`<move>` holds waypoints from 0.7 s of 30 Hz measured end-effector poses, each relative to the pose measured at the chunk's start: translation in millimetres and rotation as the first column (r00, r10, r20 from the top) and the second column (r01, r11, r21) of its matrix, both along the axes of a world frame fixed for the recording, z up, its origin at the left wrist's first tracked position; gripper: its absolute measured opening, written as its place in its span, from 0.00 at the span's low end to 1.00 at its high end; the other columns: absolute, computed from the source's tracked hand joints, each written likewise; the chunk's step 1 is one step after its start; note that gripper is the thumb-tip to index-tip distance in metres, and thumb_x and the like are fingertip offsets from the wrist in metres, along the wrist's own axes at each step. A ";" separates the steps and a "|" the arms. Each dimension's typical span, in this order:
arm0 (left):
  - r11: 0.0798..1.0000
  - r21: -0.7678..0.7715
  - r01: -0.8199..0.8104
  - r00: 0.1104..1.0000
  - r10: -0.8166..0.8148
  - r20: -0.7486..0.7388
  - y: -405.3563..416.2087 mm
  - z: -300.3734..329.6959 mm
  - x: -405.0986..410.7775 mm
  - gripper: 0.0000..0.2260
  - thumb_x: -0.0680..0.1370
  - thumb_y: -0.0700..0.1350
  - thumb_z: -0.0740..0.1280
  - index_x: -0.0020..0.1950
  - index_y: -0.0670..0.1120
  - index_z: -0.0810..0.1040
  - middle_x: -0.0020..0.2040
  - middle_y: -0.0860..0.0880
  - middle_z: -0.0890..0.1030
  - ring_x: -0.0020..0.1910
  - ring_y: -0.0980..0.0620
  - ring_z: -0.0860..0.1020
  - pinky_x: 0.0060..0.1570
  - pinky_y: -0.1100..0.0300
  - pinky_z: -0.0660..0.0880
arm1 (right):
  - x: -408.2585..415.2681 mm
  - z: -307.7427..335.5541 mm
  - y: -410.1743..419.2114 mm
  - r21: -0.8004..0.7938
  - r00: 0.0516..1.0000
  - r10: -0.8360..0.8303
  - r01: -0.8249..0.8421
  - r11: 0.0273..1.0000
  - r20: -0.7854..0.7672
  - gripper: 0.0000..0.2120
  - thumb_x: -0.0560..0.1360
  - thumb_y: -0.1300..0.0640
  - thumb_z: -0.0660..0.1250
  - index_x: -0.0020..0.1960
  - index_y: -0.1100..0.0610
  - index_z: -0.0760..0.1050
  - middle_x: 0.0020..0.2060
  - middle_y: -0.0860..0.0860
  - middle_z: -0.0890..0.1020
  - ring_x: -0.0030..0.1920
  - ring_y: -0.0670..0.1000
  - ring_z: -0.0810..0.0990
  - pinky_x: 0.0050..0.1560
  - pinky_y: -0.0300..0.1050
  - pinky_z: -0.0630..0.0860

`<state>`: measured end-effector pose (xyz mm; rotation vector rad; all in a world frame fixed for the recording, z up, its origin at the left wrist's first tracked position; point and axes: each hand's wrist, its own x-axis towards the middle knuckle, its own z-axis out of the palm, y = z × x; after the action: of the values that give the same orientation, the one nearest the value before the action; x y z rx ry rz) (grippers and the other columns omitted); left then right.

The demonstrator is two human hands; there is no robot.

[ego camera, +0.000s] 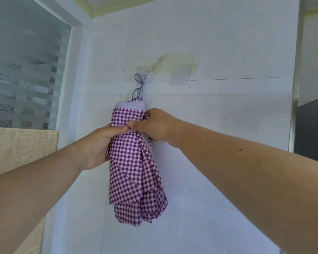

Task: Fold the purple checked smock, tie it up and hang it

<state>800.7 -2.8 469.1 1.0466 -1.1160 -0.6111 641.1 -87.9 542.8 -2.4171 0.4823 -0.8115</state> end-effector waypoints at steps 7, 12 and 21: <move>0.987 -0.055 -0.154 0.987 0.156 0.029 -13.8 -6.6 -2.6 0.17 0.80 0.49 0.74 0.69 0.50 0.81 0.58 0.47 0.88 0.59 0.44 0.86 0.62 0.48 0.80 | 2.6 -5.3 -4.9 -0.172 0.992 -0.122 0.115 0.978 -0.028 0.09 0.78 0.59 0.71 0.53 0.65 0.79 0.48 0.59 0.84 0.45 0.54 0.83 0.48 0.52 0.85; 0.975 -0.048 -0.218 0.972 0.221 0.084 -21.9 -7.1 -5.5 0.16 0.81 0.53 0.73 0.67 0.50 0.81 0.56 0.48 0.88 0.56 0.45 0.87 0.59 0.49 0.82 | 4.0 -7.8 -0.7 -0.438 0.968 -0.246 0.201 0.876 -0.047 0.10 0.80 0.52 0.70 0.47 0.56 0.72 0.38 0.49 0.77 0.38 0.49 0.81 0.33 0.42 0.78; 0.941 0.070 -0.330 0.933 0.314 0.176 -9.2 -3.6 -2.1 0.28 0.81 0.66 0.65 0.73 0.49 0.75 0.62 0.49 0.84 0.59 0.50 0.83 0.55 0.56 0.78 | -18.3 -10.8 8.3 -0.280 0.942 -0.325 0.292 0.915 -0.081 0.22 0.79 0.41 0.69 0.56 0.59 0.69 0.40 0.53 0.83 0.35 0.50 0.83 0.28 0.42 0.78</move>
<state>798.6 -11.9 465.5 1.3520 -1.0310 -0.3235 622.8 -79.6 532.1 -2.6904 0.8744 -0.9066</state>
